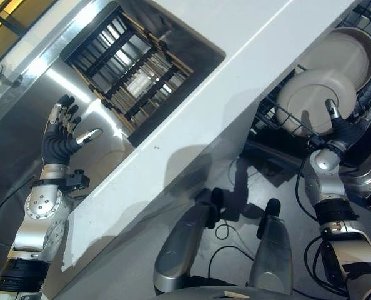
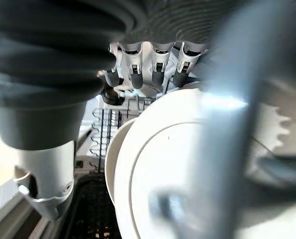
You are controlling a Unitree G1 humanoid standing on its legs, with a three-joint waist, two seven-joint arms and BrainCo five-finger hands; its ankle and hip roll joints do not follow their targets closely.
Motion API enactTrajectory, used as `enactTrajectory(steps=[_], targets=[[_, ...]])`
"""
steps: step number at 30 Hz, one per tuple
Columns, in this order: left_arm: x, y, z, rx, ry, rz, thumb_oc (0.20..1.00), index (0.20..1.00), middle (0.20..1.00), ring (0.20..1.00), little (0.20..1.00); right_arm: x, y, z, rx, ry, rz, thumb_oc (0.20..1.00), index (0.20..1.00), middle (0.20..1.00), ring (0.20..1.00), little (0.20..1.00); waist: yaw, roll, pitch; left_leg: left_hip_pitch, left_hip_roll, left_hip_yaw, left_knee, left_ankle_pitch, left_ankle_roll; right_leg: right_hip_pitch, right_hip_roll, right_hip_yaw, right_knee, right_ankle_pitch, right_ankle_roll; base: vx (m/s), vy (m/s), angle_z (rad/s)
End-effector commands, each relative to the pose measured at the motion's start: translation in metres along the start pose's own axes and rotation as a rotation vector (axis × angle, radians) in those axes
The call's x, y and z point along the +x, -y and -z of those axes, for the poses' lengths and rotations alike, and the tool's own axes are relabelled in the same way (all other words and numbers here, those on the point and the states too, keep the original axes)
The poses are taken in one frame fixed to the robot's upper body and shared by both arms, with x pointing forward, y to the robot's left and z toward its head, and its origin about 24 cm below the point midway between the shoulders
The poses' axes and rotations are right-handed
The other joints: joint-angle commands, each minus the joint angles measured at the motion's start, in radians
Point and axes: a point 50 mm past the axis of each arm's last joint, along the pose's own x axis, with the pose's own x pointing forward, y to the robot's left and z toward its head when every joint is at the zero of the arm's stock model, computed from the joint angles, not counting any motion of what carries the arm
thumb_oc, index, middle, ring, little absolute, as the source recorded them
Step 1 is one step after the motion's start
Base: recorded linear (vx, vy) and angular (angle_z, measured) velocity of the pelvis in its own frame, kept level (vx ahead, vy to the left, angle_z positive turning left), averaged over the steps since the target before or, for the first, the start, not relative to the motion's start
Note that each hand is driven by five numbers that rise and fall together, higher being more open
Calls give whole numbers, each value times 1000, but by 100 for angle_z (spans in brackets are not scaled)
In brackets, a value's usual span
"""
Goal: Pick up plates and place into dishwasher.
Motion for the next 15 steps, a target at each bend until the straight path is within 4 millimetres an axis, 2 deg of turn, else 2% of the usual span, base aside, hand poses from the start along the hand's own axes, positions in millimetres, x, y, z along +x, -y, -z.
enactTrajectory(steps=[1,4,6,8,11,13,15], targets=[[3,28,-1,-161,93,-22,1000,1000,1000,1000,1000,14,-7,-34,109,115,103,1000,1000,1000,1000,1000,-32,6,28,-72,6,-68,165,-138,-34,-32,0,-11,-146,154,-30,-39,-4,-3],[2,36,2,-171,91,-26,1000,1000,1000,1000,1000,10,-6,-42,106,178,271,1000,1000,1000,1000,1000,-36,19,28,-82,11,-63,163,-138,-31,-51,5,-8,-140,149,-35,-34,28,1],[1,39,2,-183,91,-34,1000,1000,1000,1000,1000,8,-14,-55,66,270,270,1000,1000,1000,1000,1000,-42,29,28,-74,11,-60,155,-136,-32,-46,6,-3,-150,150,-38,-2,96,-3],[0,41,1,-202,92,-38,1000,1000,1000,1000,1000,5,-25,-72,-17,392,221,1000,1000,1000,1000,1000,-44,44,28,-46,10,-58,140,-140,-33,-28,3,3,-158,146,-39,22,139,-8],[-4,34,0,-220,90,-44,1000,1000,1000,1000,1000,5,-34,-96,-129,558,57,1000,1000,1000,1000,1000,-51,52,28,-11,7,-50,126,-141,-35,-2,-7,13,-171,151,-39,16,120,-13],[-5,29,-1,-220,89,-49,1000,1000,1000,1000,1000,3,-35,-105,-155,613,4,1000,1000,1000,1000,1000,-56,43,28,-7,4,-44,120,-133,-35,1,-15,18,-180,163,-37,-27,40,-13],[-8,22,-2,-212,82,-58,1000,1000,1000,1000,1000,-1,-26,-113,-166,674,-50,1000,1000,1000,1000,1000,-67,26,28,2,8,-36,122,-138,-33,11,-18,23,-185,168,-33,-15,9,-6]])
